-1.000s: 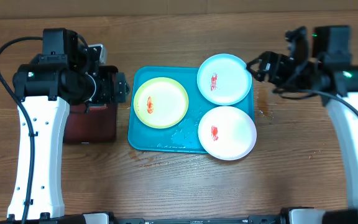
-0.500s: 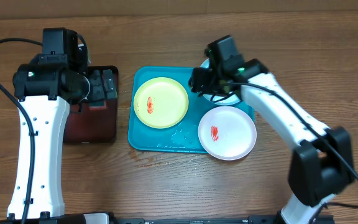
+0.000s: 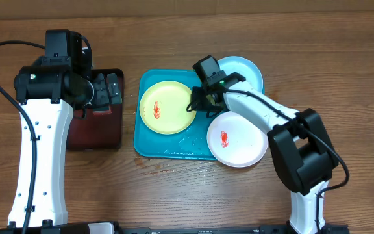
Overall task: Clean dirty plates on tray and stack at the side
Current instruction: 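Grasp the sponge with the left gripper and the yellow plate rim with the right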
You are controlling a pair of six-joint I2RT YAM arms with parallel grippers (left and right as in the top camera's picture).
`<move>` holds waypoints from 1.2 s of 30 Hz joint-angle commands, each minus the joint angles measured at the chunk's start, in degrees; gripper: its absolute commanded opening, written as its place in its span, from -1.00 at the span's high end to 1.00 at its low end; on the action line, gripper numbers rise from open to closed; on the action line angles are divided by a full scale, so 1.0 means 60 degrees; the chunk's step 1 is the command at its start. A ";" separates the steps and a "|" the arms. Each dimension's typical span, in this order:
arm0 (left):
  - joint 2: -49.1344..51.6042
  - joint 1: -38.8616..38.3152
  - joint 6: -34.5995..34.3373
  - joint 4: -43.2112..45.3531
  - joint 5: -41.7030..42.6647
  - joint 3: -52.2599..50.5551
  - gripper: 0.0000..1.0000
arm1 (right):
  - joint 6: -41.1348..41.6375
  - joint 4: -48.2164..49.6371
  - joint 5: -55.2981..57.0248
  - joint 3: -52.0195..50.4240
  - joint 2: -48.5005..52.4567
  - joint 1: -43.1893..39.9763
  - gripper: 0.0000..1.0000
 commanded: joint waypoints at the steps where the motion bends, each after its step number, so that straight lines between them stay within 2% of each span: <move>1: 0.0062 0.0051 -0.0095 0.0004 -0.0270 0.0215 -1.00 | 0.0248 0.0146 0.0168 0.0175 0.0080 0.0025 0.44; 9: 0.0266 0.0051 -0.0087 0.0321 -0.0372 0.0087 -0.99 | 0.0725 0.0127 0.0106 0.0000 0.0208 0.0113 0.55; 16: 0.1264 0.0069 -0.0007 0.0546 -0.0401 0.0084 -0.99 | 0.0725 0.0204 0.0062 -0.0084 0.0350 0.0437 0.58; 23: 0.2441 0.0168 0.0033 0.0911 -0.0397 0.0084 -0.76 | 0.0940 0.0193 0.0062 -0.0084 0.0535 0.0488 0.77; 28: 0.3009 0.0324 0.0255 0.1337 -0.0404 0.0084 -0.82 | 0.0976 0.0164 0.0066 -0.0084 0.0612 0.0488 0.93; 32: 0.3311 0.0433 0.0586 0.1767 -0.0401 0.0084 -0.85 | 0.0973 0.0142 0.0062 -0.0084 0.0612 0.0488 0.93; 36: 0.3668 0.0455 0.0907 0.2259 -0.0404 0.0084 -0.68 | 0.0973 0.0135 0.0066 -0.0084 0.0612 0.0488 0.92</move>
